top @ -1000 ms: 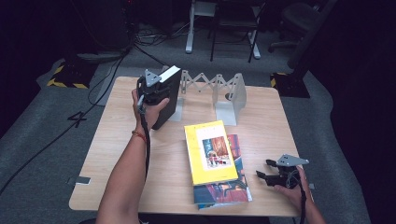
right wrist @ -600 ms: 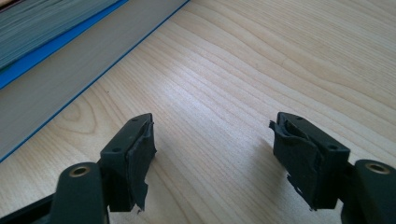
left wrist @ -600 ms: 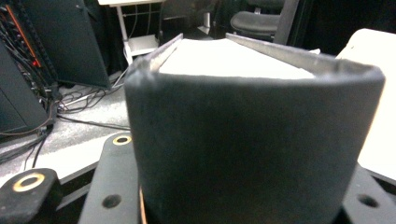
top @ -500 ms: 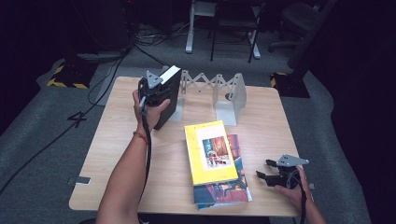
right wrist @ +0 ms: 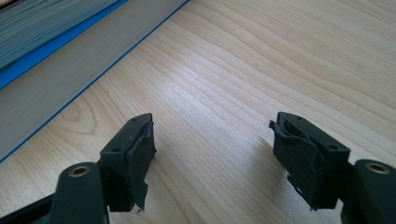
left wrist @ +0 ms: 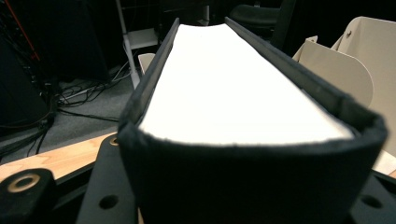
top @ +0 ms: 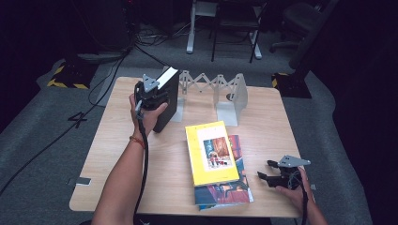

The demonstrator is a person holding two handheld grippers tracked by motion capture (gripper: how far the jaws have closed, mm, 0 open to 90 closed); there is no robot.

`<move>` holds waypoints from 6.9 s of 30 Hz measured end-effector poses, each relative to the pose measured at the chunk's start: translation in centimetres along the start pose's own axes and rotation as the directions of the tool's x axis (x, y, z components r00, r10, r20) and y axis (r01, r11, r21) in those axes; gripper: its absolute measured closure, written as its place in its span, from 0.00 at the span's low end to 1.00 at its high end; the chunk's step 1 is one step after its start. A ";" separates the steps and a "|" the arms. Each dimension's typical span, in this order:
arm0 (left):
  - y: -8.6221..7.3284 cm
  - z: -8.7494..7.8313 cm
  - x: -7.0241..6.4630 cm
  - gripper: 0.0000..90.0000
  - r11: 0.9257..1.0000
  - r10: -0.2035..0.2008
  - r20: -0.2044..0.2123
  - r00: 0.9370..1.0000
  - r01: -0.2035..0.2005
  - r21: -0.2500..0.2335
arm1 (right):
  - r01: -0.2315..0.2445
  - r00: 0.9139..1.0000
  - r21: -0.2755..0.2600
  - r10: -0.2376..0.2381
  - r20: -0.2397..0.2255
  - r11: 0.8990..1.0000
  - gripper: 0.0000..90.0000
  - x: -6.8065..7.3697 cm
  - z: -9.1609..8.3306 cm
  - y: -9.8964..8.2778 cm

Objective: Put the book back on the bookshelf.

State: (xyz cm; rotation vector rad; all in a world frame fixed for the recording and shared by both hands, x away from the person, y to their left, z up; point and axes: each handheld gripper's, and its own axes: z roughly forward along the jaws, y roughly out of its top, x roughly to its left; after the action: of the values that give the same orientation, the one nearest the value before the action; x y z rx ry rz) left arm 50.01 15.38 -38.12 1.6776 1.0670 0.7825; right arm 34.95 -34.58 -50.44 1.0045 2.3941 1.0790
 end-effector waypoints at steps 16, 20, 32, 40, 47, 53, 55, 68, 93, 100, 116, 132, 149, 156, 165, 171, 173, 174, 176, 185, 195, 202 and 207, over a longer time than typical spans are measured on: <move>-0.9 -1.4 -0.1 0.50 0.999 0.029 -0.010 1.000 -0.030 -0.031 | -0.003 1.000 0.000 0.003 0.000 1.000 0.33 0.0 0.0 0.0; -1.0 -1.6 0.0 0.48 0.999 0.030 -0.010 1.000 -0.030 -0.031 | -0.003 1.000 0.001 0.003 0.000 1.000 0.33 0.0 0.0 0.0; -3.0 -2.3 0.4 0.37 1.000 -0.026 0.034 0.999 0.026 -0.016 | -0.003 1.000 0.001 0.003 -0.001 1.000 0.33 0.0 0.0 0.0; -5.3 -2.4 0.5 0.37 0.999 -0.036 0.040 0.999 0.035 0.020 | -0.003 1.000 0.001 0.003 -0.001 1.000 0.33 0.0 0.0 0.0; -8.1 -1.8 0.0 0.41 0.997 -0.069 0.019 0.997 0.068 0.047 | -0.002 1.000 0.001 0.002 -0.001 1.000 0.33 0.0 0.0 0.0; -9.7 -1.4 -0.8 0.53 0.997 -0.076 -0.002 0.997 0.076 0.032 | -0.001 1.000 0.000 0.001 0.000 1.000 0.33 0.0 0.0 0.0; -9.8 -1.4 -1.1 0.53 0.997 -0.072 -0.016 0.997 0.072 0.025 | -0.001 1.000 0.001 0.001 -0.001 1.000 0.33 0.0 0.0 0.0; -8.8 0.0 -2.6 0.57 0.990 -0.131 -0.118 0.984 0.135 0.029 | 0.001 1.000 0.000 -0.001 -0.003 1.000 0.32 0.0 0.0 0.0; -7.4 3.2 -3.6 0.57 0.980 -0.182 -0.213 0.960 0.194 0.037 | 0.005 1.000 0.000 -0.005 -0.005 1.000 0.32 0.0 0.0 0.0; -7.4 3.1 -3.5 0.56 0.980 -0.184 -0.201 0.962 0.196 0.042 | 0.007 1.000 0.001 -0.007 -0.006 1.000 0.32 0.1 0.0 0.0; -8.4 1.2 -3.3 0.44 0.988 -0.122 -0.131 0.984 0.133 0.081 | 0.007 1.000 0.001 -0.007 -0.007 1.000 0.32 0.0 0.0 0.0; -10.6 2.3 -4.2 0.58 0.984 -0.060 -0.171 0.984 0.087 0.153 | 0.007 1.000 0.001 -0.007 -0.007 1.000 0.32 0.0 0.0 0.0; -9.7 3.7 -3.5 0.59 0.974 -0.130 -0.225 0.966 0.167 0.154 | 0.007 1.000 0.000 -0.007 -0.006 1.000 0.32 0.1 0.0 0.0; -9.5 4.1 -3.4 0.59 0.972 -0.134 -0.226 0.965 0.172 0.160 | 0.007 1.000 0.001 -0.007 -0.005 1.000 0.32 0.1 0.0 0.0; -9.2 4.4 -3.3 0.58 0.971 -0.132 -0.226 0.965 0.172 0.168 | 0.007 1.000 0.001 -0.007 -0.005 1.000 0.32 0.1 0.0 0.0; -9.2 4.3 -3.2 0.58 0.968 -0.145 -0.209 0.967 0.182 0.174 | 0.007 1.000 0.001 -0.007 -0.005 1.000 0.32 0.1 0.0 0.0; -9.2 4.1 -3.2 0.58 0.969 -0.129 -0.203 0.971 0.167 0.184 | 0.007 1.000 0.002 -0.007 -0.005 1.000 0.32 0.1 0.0 0.0; -9.2 4.0 -3.2 0.57 0.969 -0.133 -0.195 0.972 0.169 0.181 | 0.006 1.000 0.001 -0.006 -0.005 1.000 0.32 0.1 0.0 0.0; -9.1 3.6 -3.1 0.57 0.970 -0.129 -0.178 0.975 0.162 0.182 | 0.007 1.000 0.002 -0.007 -0.005 1.000 0.32 0.1 0.0 0.0; -8.9 2.2 -3.0 0.57 0.974 -0.082 -0.133 0.988 0.108 0.197 | 0.006 1.000 0.002 -0.006 -0.005 1.000 0.32 0.1 0.0 0.0; -8.8 0.6 -2.7 0.53 0.979 -0.038 -0.098 0.994 0.057 0.195 | 0.006 1.000 0.002 -0.006 -0.005 1.000 0.32 0.1 0.0 0.0; -9.6 -0.6 -2.9 0.47 0.971 0.012 -0.022 1.000 -0.007 0.237 | 0.005 1.000 0.002 -0.005 -0.004 1.000 0.32 0.1 0.0 0.0; -10.3 -1.7 -3.1 0.44 0.962 0.058 0.040 0.998 -0.067 0.264 | 0.004 1.000 0.002 -0.004 -0.003 1.000 0.32 0.1 0.0 0.0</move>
State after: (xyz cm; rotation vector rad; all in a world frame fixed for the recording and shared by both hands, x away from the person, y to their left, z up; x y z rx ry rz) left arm 44.27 14.79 -47.32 1.9513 1.1406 0.6722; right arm 34.91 -34.51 -50.44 0.9994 2.3989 1.0776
